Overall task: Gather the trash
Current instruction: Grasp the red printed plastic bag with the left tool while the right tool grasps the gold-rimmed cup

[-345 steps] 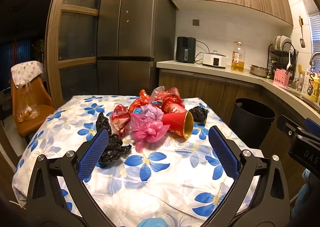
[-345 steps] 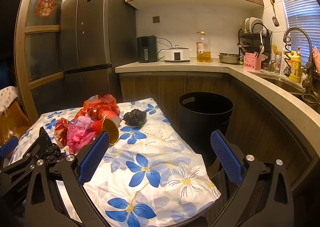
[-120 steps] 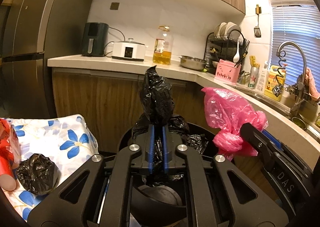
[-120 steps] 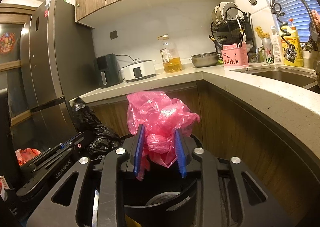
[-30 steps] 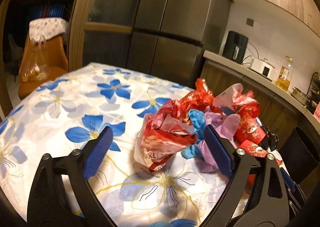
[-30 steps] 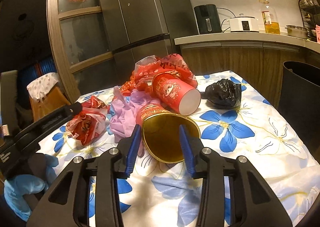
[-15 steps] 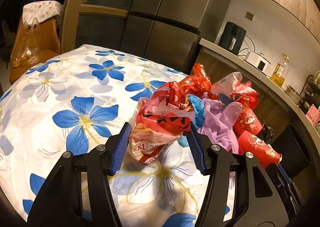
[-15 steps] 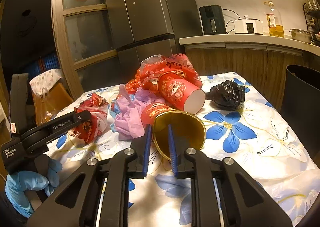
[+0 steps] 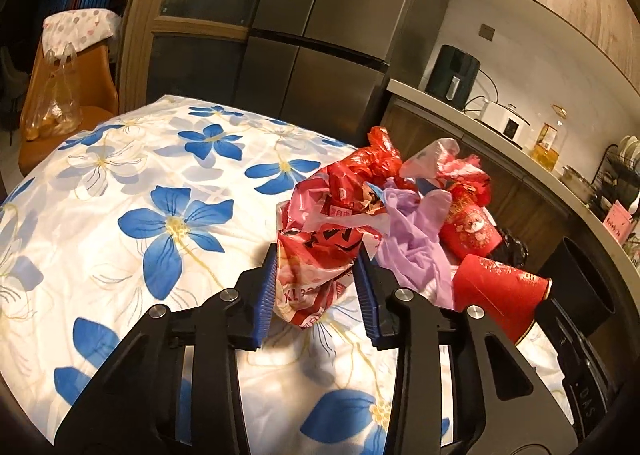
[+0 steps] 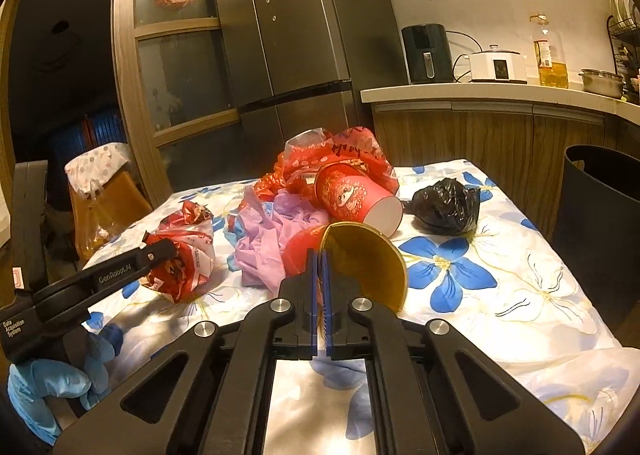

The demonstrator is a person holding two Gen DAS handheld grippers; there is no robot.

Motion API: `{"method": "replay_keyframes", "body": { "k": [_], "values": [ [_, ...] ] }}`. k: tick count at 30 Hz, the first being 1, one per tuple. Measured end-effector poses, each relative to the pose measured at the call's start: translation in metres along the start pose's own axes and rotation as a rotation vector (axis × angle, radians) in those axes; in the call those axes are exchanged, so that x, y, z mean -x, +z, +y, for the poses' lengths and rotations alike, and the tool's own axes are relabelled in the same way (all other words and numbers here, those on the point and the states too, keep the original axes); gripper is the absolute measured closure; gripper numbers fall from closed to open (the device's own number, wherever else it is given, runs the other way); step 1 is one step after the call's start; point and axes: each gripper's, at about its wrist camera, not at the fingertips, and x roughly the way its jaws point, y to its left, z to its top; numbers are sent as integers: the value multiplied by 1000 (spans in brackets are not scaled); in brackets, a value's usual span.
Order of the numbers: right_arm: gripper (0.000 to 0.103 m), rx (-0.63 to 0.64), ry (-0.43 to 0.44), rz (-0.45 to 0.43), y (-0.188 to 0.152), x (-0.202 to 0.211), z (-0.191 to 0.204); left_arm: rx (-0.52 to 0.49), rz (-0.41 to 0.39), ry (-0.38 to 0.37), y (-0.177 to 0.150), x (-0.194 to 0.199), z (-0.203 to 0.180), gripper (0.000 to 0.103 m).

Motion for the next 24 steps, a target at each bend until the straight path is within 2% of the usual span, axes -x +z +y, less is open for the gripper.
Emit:
{"method": "replay_keyframes", "body": {
  "k": [11, 24],
  "values": [
    [100, -2, -17, -58, 9, 31, -6, -8, -38, -14, -2, 32, -9, 70],
    [100, -20, -39, -113, 18, 67, -22, -60, -89, -57, -2, 64, -46, 70]
  ]
}}
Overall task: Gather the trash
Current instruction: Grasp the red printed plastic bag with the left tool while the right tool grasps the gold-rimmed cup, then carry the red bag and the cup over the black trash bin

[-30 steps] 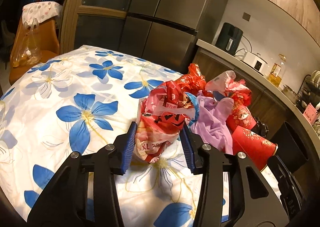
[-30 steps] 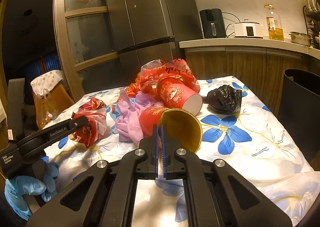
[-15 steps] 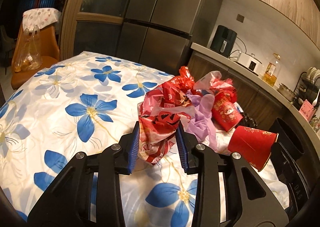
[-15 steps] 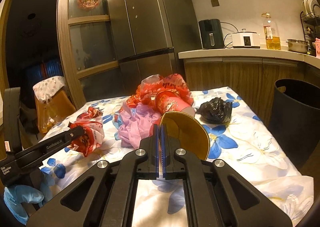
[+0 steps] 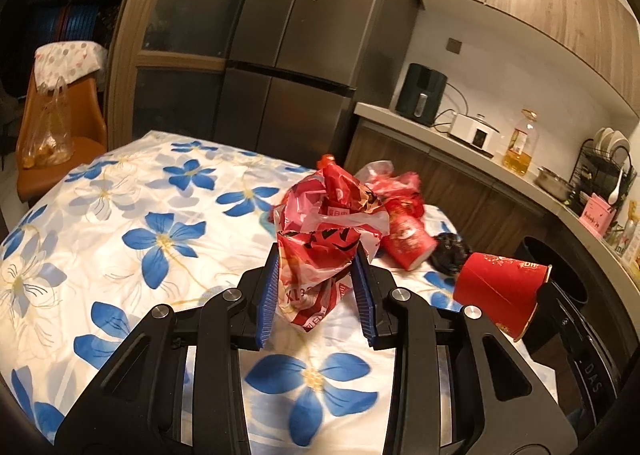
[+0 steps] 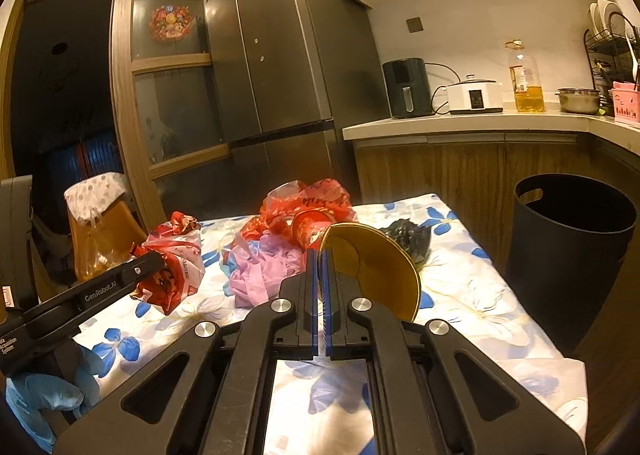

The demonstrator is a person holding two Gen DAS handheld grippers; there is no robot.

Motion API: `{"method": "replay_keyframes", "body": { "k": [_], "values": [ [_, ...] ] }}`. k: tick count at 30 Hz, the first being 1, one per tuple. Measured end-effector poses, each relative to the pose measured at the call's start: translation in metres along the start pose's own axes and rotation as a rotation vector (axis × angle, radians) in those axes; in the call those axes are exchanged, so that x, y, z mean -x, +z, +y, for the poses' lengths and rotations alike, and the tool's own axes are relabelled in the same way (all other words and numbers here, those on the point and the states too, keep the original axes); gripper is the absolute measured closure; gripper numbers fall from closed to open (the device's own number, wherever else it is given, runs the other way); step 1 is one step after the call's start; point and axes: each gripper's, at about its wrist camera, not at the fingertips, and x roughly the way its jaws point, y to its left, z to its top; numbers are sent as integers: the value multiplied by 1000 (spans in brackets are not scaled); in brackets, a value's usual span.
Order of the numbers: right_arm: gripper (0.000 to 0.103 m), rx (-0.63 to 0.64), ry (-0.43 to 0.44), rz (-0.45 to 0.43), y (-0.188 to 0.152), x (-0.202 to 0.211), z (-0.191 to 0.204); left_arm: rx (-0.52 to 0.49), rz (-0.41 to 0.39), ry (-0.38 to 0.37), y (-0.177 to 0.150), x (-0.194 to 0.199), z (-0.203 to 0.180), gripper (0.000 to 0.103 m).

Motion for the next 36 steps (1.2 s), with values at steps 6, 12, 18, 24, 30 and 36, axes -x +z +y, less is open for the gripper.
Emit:
{"method": "replay_keyframes", "body": {
  "k": [6, 12, 18, 24, 30, 36],
  "values": [
    [100, -16, -23, -23, 4, 15, -13, -30, -10, -33, 0, 6, -24, 70],
    [100, -21, -54, -57, 12, 27, -26, -64, -17, -79, 2, 6, -51, 70],
    [100, -25, -108, -96, 24, 40, -47, -107, -22, -146, 4, 2, -90, 70],
    [100, -30, -187, -156, 41, 56, -76, -156, -29, -225, 6, -8, -135, 70],
    [100, -40, -272, -205, 55, 66, -110, -205, -27, -305, 5, -23, -186, 70],
    [100, -47, -345, -237, 66, 70, -143, -233, -18, -385, 7, -44, -238, 70]
  ]
}}
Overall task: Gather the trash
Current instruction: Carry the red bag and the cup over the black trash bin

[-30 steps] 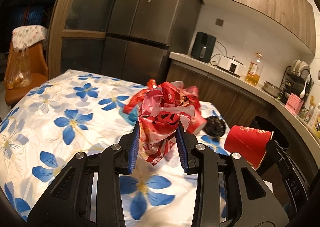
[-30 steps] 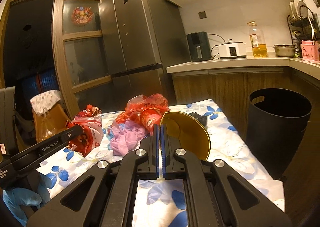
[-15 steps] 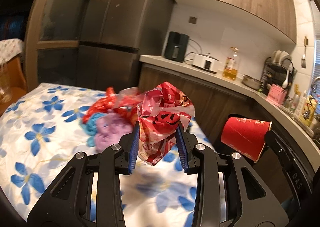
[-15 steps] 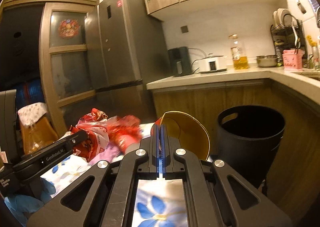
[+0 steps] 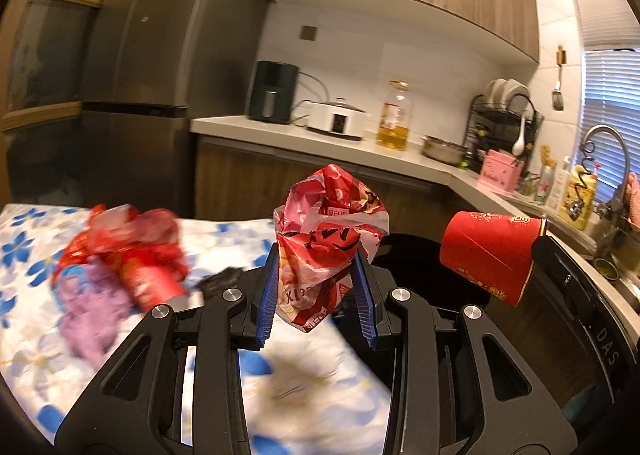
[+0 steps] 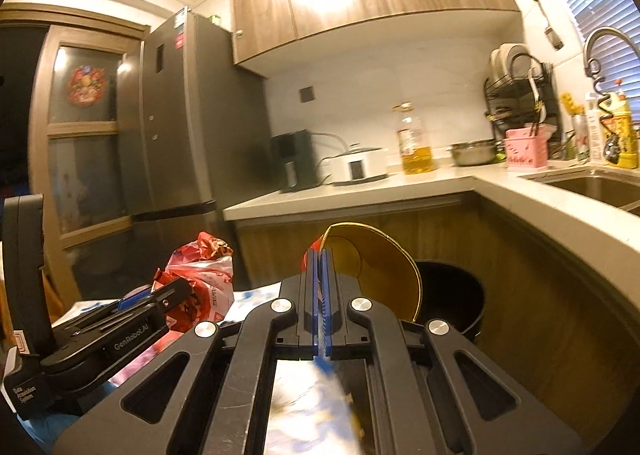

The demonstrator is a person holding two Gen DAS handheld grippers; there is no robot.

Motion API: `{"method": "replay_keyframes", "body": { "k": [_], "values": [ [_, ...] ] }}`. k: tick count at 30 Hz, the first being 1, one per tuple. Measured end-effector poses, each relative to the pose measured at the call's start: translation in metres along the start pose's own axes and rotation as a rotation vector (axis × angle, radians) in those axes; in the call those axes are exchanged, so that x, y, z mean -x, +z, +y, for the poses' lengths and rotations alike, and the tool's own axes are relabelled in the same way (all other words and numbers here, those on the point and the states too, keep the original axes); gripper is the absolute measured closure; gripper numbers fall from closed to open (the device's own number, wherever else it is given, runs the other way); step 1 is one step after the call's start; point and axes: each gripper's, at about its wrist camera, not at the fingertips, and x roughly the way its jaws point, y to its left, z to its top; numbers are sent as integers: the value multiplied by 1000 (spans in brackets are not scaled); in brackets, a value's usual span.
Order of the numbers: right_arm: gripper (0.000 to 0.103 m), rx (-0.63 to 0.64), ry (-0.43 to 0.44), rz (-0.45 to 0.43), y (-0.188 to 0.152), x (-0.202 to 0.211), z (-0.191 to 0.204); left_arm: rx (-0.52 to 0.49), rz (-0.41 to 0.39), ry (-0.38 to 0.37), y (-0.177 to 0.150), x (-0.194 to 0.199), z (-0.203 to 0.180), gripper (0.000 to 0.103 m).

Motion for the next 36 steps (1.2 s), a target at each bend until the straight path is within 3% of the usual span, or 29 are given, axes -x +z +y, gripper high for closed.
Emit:
{"method": "replay_keyframes", "body": {
  "k": [11, 26, 36],
  "values": [
    [100, -24, -104, -16, 4, -24, -46, -77, 4, -94, 5, -64, -59, 70],
    [100, -57, -153, 6, 1, -59, -75, -100, 51, -173, -10, -124, -85, 70],
    [100, -64, -159, 27, 0, -74, -83, -111, 76, -213, -15, -143, -92, 69]
  ]
}}
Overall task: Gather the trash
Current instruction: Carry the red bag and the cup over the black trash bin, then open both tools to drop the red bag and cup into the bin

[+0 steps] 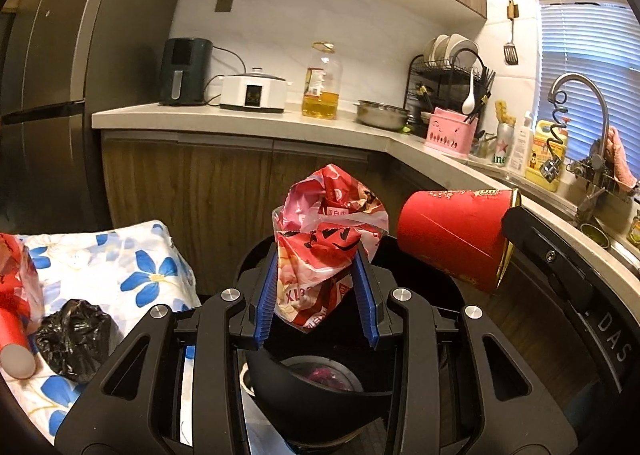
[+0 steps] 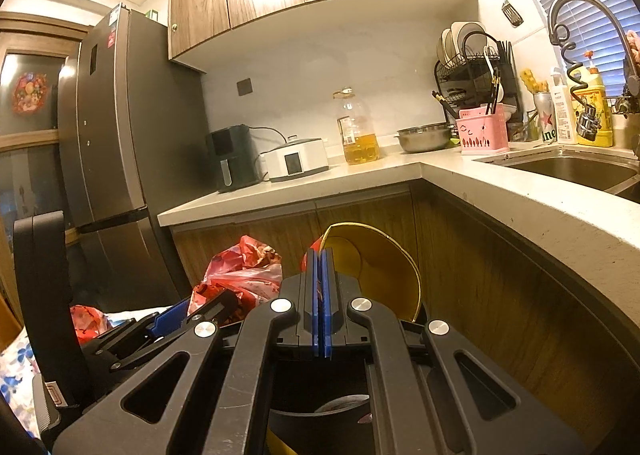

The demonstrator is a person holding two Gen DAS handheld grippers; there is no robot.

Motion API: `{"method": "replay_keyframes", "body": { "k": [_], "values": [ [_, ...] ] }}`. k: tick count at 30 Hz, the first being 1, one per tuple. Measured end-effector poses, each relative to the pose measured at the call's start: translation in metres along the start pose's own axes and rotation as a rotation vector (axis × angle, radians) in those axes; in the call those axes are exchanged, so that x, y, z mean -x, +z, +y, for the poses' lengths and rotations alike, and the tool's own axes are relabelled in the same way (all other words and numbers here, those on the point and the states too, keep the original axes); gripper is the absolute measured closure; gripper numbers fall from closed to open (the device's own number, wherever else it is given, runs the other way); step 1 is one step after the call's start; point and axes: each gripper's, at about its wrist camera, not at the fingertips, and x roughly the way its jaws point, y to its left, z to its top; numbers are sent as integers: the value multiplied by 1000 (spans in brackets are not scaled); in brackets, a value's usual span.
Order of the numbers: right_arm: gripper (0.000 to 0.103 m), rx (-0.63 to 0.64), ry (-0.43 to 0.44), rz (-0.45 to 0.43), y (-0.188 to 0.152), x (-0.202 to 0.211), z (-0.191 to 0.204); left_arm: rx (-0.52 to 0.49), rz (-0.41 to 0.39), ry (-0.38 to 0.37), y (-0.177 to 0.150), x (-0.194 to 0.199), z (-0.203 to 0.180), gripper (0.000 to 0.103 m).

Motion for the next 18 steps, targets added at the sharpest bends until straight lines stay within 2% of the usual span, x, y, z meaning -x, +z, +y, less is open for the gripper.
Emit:
{"method": "replay_keyframes", "body": {
  "k": [9, 18],
  "values": [
    [100, -6, -1, 24, -1, -12, -2, 7, 13, -10, -2, -9, 1, 67],
    [100, -41, 12, 56, -1, -20, -9, 4, 16, -19, -4, -13, 2, 55]
  ]
}}
